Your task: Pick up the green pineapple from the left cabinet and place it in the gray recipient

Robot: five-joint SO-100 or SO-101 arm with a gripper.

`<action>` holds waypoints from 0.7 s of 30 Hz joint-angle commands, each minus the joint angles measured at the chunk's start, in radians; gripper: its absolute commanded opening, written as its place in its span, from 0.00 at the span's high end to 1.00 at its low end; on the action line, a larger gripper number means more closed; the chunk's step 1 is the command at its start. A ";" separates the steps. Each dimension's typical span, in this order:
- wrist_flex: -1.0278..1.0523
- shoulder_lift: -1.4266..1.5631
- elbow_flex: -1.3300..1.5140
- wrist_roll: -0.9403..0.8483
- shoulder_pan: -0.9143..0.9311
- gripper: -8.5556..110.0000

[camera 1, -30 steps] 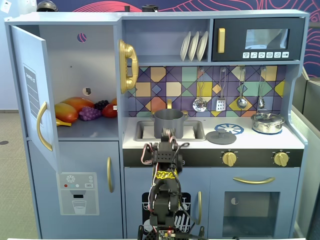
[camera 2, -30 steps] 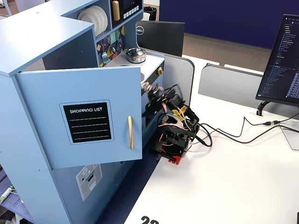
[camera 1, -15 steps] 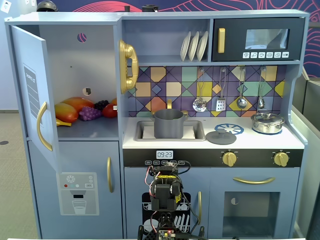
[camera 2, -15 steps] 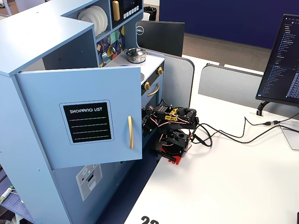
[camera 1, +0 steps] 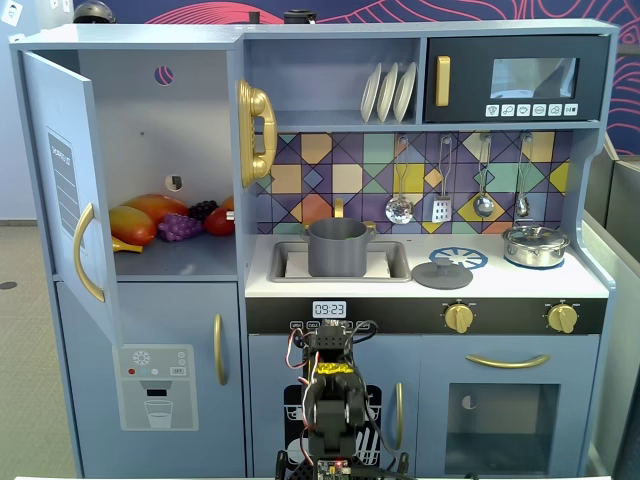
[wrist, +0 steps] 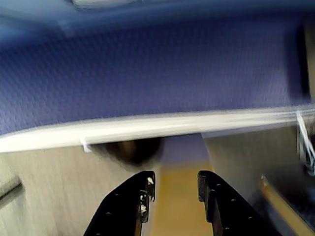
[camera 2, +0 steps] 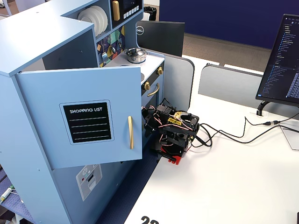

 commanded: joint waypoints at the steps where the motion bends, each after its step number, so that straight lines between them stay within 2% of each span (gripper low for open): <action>1: 0.161 0.038 0.014 0.006 0.012 0.93; 6: 0.209 0.137 0.014 0.025 0.005 0.91; 21: 0.212 0.137 0.014 0.014 0.046 0.89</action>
